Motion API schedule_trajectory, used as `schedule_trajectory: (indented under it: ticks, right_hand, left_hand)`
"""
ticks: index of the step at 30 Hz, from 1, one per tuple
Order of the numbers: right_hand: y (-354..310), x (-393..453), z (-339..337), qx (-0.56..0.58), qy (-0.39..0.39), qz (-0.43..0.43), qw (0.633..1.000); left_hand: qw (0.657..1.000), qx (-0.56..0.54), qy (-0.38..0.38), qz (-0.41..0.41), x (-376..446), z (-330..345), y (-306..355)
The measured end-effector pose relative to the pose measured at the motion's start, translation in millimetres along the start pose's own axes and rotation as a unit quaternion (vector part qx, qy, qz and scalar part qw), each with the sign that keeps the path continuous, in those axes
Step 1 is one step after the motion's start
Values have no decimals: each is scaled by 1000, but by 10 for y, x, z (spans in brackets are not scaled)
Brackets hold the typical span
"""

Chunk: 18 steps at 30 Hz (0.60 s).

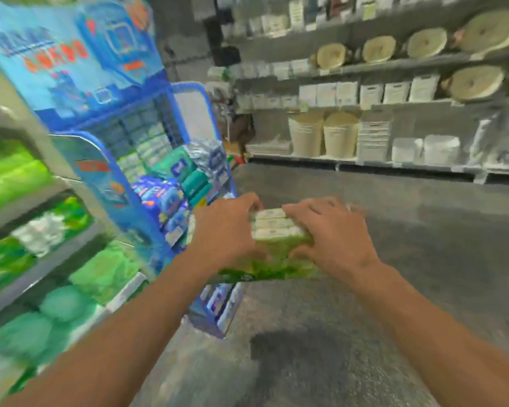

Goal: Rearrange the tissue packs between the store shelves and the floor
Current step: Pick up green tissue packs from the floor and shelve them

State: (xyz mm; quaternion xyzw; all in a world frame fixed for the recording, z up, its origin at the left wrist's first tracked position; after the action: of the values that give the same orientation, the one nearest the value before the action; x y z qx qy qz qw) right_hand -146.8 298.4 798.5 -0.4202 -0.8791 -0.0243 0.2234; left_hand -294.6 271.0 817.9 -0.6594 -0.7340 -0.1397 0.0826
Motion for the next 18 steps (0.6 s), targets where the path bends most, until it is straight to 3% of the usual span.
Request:
schedule_trajectory:
  ticks: [5,10,18]
  right_hand:
    - [-1988,1014,-93,23,98,-155,983]
    - [-3844,1808,-249,103,202,-241,944]
    - [-5453,2885,-452,167,339,-263,888]
  left_hand:
    - [995,40,53,-78,-503,-1063,-1862]
    - [965,138,186,-124,-980,-2261,-3388]
    - [922,164,280,-209,-738,-3557,-5034]
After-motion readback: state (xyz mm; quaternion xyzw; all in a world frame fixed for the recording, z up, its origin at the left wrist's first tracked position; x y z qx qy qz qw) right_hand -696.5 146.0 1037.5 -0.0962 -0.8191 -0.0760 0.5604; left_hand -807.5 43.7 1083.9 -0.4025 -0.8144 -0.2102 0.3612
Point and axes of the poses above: each hand's wrist, its own x-axis towards the middle knuckle, its own z-axis out of the palm, y = z × x, the point moved 10 cm from there along x, towards the middle knuckle, and after that the axes turned 5 degrees about y, right-handed, at the moved point
